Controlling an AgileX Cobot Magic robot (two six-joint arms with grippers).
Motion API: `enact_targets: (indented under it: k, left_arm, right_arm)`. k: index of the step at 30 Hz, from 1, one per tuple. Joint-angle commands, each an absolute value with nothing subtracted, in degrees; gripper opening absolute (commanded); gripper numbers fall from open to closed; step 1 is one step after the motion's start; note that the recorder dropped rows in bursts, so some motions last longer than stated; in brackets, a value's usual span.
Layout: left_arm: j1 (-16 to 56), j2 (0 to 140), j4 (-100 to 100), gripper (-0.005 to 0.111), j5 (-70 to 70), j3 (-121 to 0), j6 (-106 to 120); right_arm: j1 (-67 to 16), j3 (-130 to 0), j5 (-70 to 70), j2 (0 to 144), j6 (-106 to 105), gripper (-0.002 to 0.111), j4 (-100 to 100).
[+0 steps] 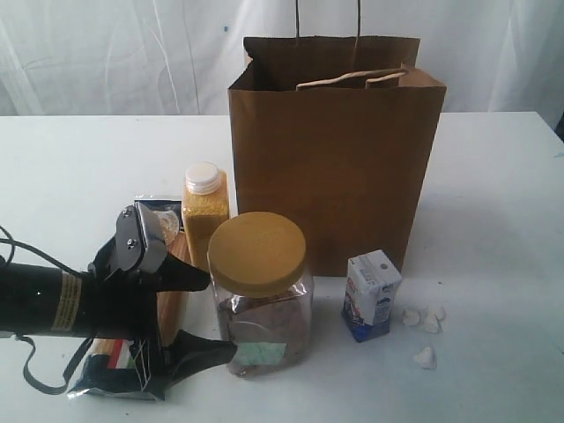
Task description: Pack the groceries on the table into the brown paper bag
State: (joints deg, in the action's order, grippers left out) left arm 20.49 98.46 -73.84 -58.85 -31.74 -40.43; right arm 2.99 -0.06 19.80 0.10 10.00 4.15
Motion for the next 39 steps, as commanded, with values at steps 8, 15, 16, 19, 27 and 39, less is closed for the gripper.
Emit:
enact_targets:
  k: [8,15,16,19,27,39]
  left_arm:
    - [20.7,98.7,-67.8,0.105,-63.9,-31.4,-29.7]
    - [20.7,98.7,-67.7,0.105,-70.0,-31.4,-29.7]
    - [20.7,98.7,-67.7,0.105,-70.0,-31.4,-29.7]
    - [20.7,98.8,-67.3,0.105,-70.0,-31.4,-29.6]
    - [20.8,104.2,-63.0,0.105,-70.0,-31.4,-24.2]
    - [20.8,107.9,-62.0,0.105,-70.0,-32.3,-23.4]
  right_arm:
    - [3.3,0.0,19.6,0.0,10.2,0.000,4.4]
    - [3.3,0.0,19.6,0.0,10.2,0.000,4.4]
    - [3.3,0.0,19.6,0.0,10.2,0.000,4.4]
    - [3.3,0.0,19.6,0.0,10.2,0.000,4.4]
    - [3.3,0.0,19.6,0.0,10.2,0.000,4.4]
    - [3.3,0.0,19.6,0.0,10.2,0.000,4.4]
